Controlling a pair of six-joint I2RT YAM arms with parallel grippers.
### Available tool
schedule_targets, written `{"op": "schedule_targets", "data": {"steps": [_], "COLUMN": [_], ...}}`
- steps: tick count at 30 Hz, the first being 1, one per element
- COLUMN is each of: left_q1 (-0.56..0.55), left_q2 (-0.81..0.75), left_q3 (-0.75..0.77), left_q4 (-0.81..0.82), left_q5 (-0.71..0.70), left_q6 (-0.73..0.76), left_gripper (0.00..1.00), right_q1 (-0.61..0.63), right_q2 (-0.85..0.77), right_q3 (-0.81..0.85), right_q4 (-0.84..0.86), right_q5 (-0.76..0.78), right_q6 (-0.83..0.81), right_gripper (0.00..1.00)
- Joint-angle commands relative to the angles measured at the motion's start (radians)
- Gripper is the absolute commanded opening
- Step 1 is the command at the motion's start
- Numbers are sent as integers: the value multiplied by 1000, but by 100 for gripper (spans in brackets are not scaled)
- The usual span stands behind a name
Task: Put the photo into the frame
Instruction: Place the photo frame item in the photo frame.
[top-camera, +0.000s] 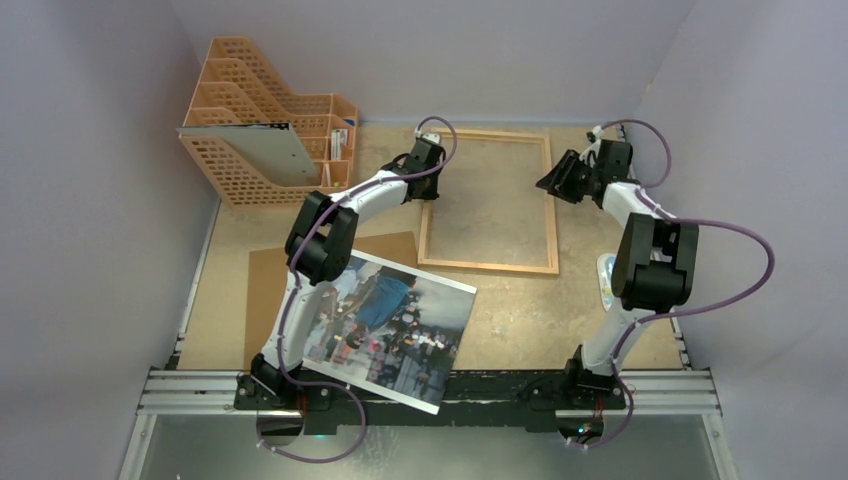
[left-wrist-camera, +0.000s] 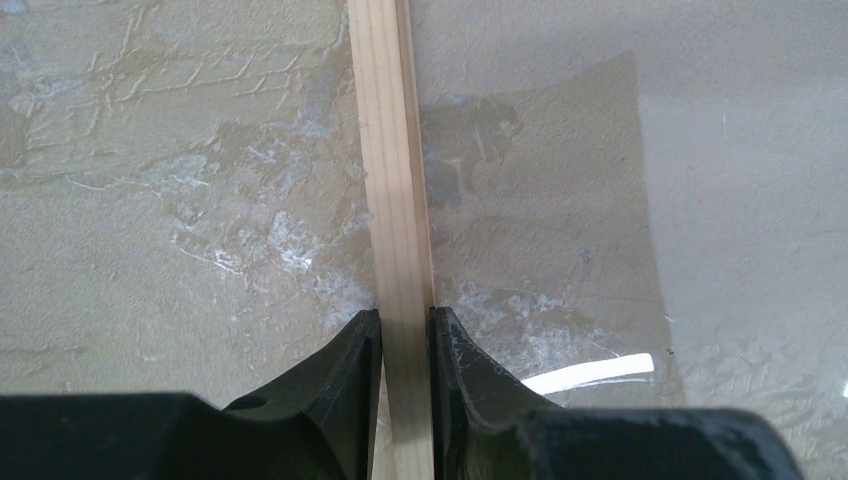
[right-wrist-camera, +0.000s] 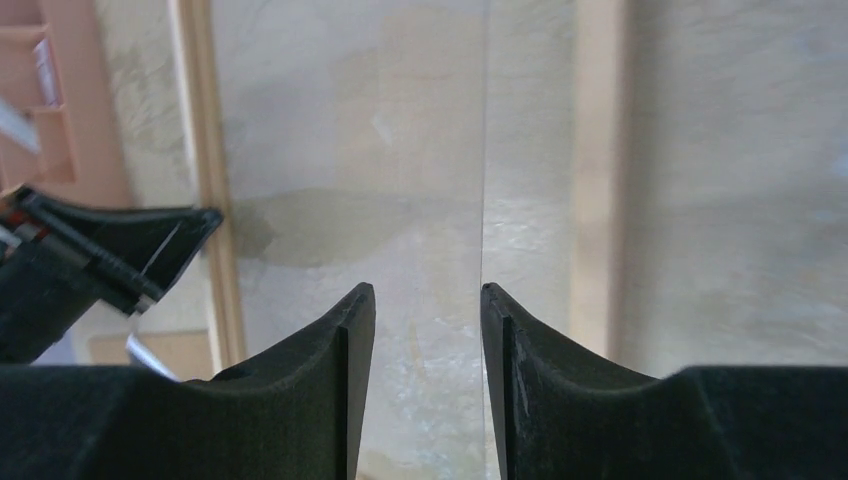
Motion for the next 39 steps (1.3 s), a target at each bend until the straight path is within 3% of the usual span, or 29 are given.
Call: {"op": "schedule_targets", "data": {"steps": [1, 5, 10, 17, 26, 39], "left_q1": [16, 26, 67, 108, 111, 109], "left_q2": [74, 58, 21, -43, -119, -223], "left_q3": [-59, -60, -94, -178, -247, -449], "left_q4": [-88, -76, 10, 130, 176, 314], "left_q5": [35, 88, 287, 472, 512, 601], "left_q6": [34, 29, -17, -58, -87, -193], "left_gripper": [19, 22, 29, 38, 45, 41], "right_q1": [-3, -2, -3, -3, -3, -3], "right_q2": [-93, -121, -108, -89, -61, -111], "right_q3": [1, -29, -74, -143, -185, -301], "right_q4": [-61, -59, -29, 10, 53, 118], "right_q5": [262, 343, 313, 298, 260, 181], "right_q6": [15, 15, 9, 13, 11, 70], "right_gripper": [47, 50, 51, 62, 64, 59]}}
